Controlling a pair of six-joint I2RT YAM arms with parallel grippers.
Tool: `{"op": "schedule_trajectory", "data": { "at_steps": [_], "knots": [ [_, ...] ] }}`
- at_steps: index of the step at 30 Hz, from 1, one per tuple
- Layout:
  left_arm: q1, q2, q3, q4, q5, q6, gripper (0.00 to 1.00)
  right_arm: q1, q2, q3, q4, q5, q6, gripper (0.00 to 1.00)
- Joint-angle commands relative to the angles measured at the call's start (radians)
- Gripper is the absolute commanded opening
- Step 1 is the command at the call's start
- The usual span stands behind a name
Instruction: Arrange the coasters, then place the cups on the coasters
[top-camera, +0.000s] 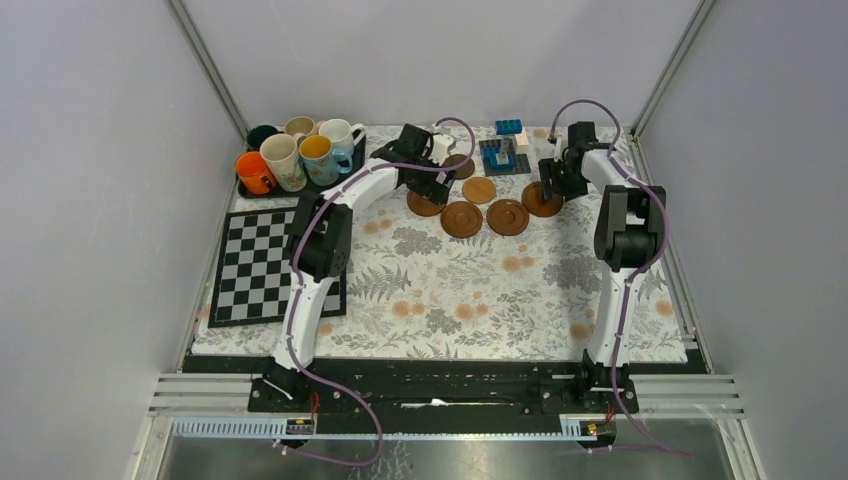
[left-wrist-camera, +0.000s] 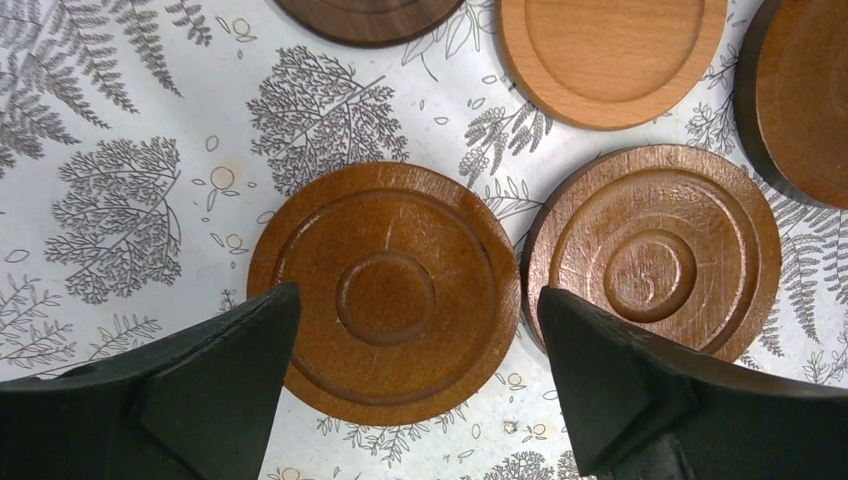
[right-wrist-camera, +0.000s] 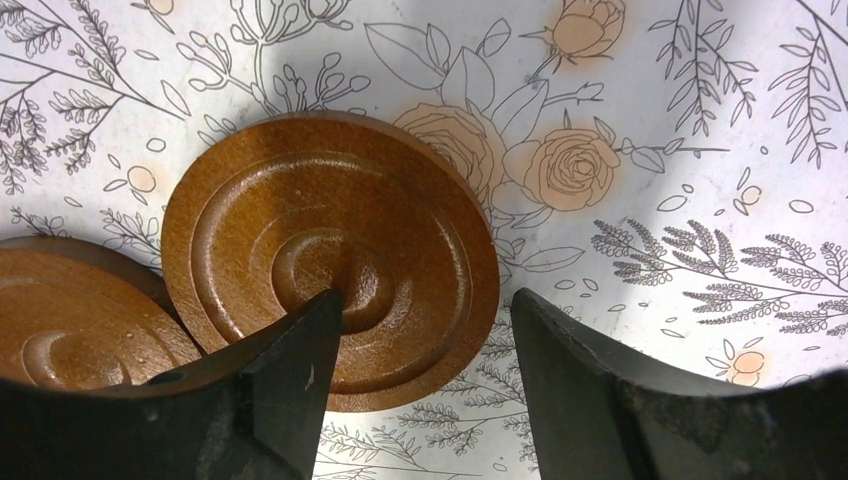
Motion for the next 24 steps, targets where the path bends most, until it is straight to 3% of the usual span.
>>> {"op": "schedule_trajectory", "data": {
  "at_steps": [1, 18, 24],
  "knots": [
    [-0.005, 0.004, 0.049, -0.007, 0.024, -0.010, 0.99, 0.000, -0.034, -0.063, -0.039, -0.016, -0.020, 0.70],
    [-0.048, 0.051, 0.013, -0.027, -0.049, -0.024, 0.99, 0.000, -0.105, -0.197, -0.052, -0.056, -0.034, 0.61],
    [-0.049, 0.003, -0.092, -0.040, -0.039, -0.068, 0.90, 0.000, -0.147, -0.270, -0.049, -0.079, -0.023, 0.59]
  ]
}}
